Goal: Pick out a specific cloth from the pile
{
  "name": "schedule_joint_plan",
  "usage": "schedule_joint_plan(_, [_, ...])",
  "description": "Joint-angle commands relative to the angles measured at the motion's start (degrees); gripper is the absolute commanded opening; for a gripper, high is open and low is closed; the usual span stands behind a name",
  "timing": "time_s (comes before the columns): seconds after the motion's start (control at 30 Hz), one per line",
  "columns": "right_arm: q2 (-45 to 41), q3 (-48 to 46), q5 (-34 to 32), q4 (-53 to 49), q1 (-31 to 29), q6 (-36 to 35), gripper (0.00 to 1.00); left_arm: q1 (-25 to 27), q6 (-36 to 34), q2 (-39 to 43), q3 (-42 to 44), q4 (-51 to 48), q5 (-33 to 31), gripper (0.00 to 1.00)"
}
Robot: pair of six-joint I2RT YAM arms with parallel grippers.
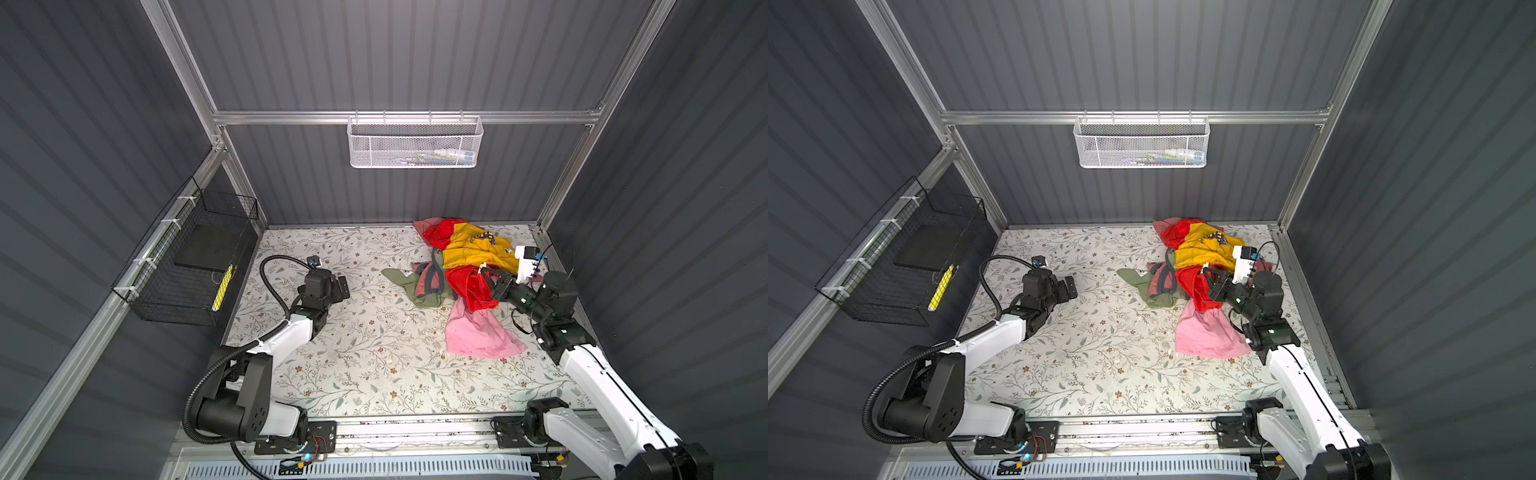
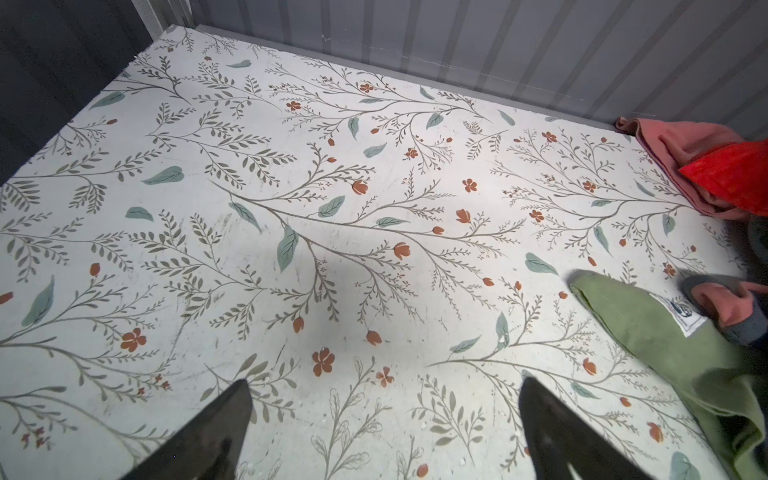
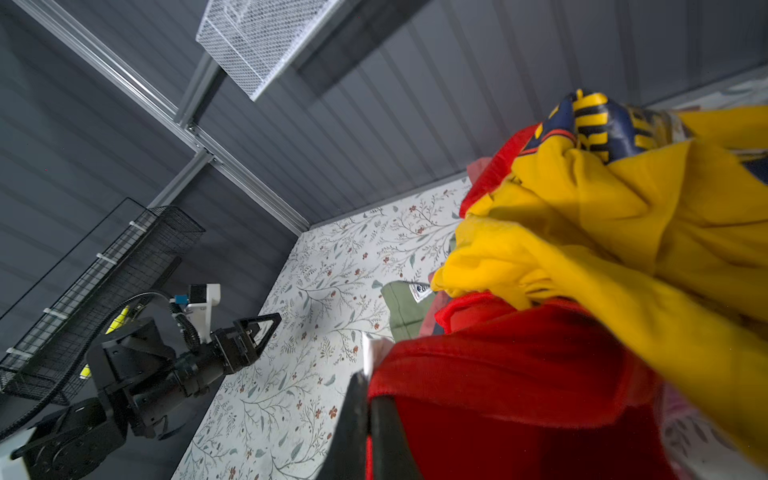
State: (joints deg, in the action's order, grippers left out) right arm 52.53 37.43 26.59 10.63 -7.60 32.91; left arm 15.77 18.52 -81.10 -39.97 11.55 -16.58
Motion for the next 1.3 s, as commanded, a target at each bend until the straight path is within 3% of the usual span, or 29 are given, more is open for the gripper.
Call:
schedule_joint_plan(0.0, [-2.57,3.09,0.95,1.89,-0.49,-1.94,0.0,0.14,0.53,-0.88,-0.65,-0.99,0.72,1.0])
schedule_joint_plan(0.63, [-10.92,7.22,-3.29,2.41,-0.43,-3.42,0.0,0.67,0.37,-2.15,-1.31,-1.09,1.16,1.0])
schedule_joint_plan(1.0, [-12.16,12.64,-4.42,-2.59,-0.5,-5.51,0.0,1.12,0.5,-3.1,-2.07,-1.04,1.29,1.0])
schedule_joint_plan(1.23, [-13.02,16.49,-6.81,-7.74,-0.4,-8.61,0.0,1.28,0.16,-2.96,-2.11,-1.31,1.03,1.0])
schedule_joint_plan(1.27, [-12.88,17.28,-9.64,-8.89,-0.41,-9.2,0.0,1.28,0.12,-2.95,-2.21,-1.36,1.09,1.0])
